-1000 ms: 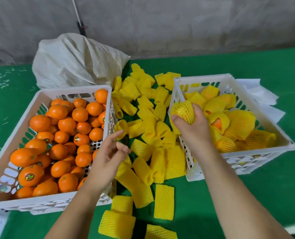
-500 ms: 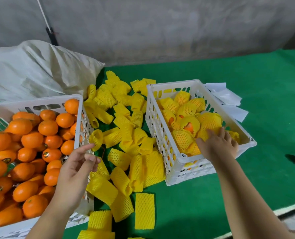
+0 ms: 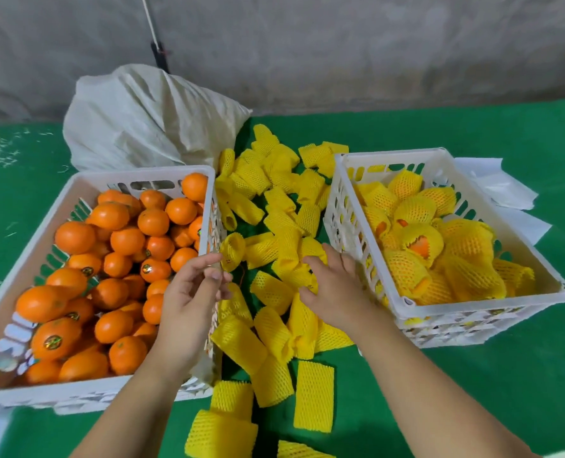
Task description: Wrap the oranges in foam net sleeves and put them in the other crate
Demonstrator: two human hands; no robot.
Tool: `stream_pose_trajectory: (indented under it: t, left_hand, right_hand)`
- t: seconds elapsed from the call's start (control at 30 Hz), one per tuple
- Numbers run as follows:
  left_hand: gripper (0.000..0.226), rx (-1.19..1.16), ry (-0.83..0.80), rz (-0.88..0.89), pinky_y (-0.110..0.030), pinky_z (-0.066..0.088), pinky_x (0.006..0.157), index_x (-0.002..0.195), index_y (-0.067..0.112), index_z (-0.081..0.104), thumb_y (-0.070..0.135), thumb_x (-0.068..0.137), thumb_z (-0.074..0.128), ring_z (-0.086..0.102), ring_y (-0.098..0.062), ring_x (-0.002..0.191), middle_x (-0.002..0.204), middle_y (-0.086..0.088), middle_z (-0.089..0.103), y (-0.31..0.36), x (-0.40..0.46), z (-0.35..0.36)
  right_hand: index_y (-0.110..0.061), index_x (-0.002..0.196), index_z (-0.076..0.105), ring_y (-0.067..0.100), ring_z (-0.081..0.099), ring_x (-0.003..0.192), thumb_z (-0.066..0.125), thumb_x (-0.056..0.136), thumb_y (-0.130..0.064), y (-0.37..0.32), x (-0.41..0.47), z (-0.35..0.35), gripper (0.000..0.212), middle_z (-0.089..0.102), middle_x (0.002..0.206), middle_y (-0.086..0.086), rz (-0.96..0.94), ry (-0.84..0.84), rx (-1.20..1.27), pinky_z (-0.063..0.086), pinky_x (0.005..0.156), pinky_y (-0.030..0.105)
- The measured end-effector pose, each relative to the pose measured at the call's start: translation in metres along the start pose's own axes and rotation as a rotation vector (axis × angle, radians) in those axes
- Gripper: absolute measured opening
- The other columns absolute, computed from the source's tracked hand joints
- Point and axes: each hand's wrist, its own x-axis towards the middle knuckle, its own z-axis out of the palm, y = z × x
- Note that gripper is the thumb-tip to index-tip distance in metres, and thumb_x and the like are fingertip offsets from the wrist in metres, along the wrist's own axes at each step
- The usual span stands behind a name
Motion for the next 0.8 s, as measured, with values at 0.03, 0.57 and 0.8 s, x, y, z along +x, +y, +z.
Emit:
stream_pose_trajectory:
  t: [0.03,0.57,0.8]
  left_hand:
    - [0.019,-0.003,0.0,-0.011,-0.03,0.058,0.076,0.12,0.028,0.073,0.031,0.105,0.062,0.066,-0.017,0.089,0.1,-0.003,0.071,0.0,0.002,0.0]
    - [0.122,1.759,-0.608,-0.701,-0.06,0.01,0.126,0.16,0.052,-0.016,0.071,0.081,0.075,-0.005,-0.049,0.158,0.172,-0.011,-0.02,-0.06,0.052,-0.126]
    - [0.081,1.874,-0.462,-0.466,-0.048,0.036,0.111,0.157,0.033,0.023,0.058,0.095,0.069,0.054,-0.037,0.13,0.146,-0.011,0.032,-0.062,0.065,-0.116]
  right_hand:
    - [-0.041,0.154,0.025,0.036,0.002,0.153,0.061,0.091,-0.053,0.004,0.006,0.01,0.074,-0.001,0.17,0.005,0.075,-0.139,0.025,0.022,0.12,0.056]
    - [-0.037,0.106,0.072,0.023,0.068,0.109,0.071,0.085,-0.036,-0.082,0.028,0.044,0.021,0.071,0.12,-0.003,0.414,0.062,1.199,0.058,0.092,0.045]
    - [-0.026,0.115,0.075,0.018,0.071,0.11,0.056,0.099,-0.007,-0.121,0.01,0.041,0.032,0.075,0.118,0.001,0.374,-0.03,1.462,0.057,0.092,0.037]
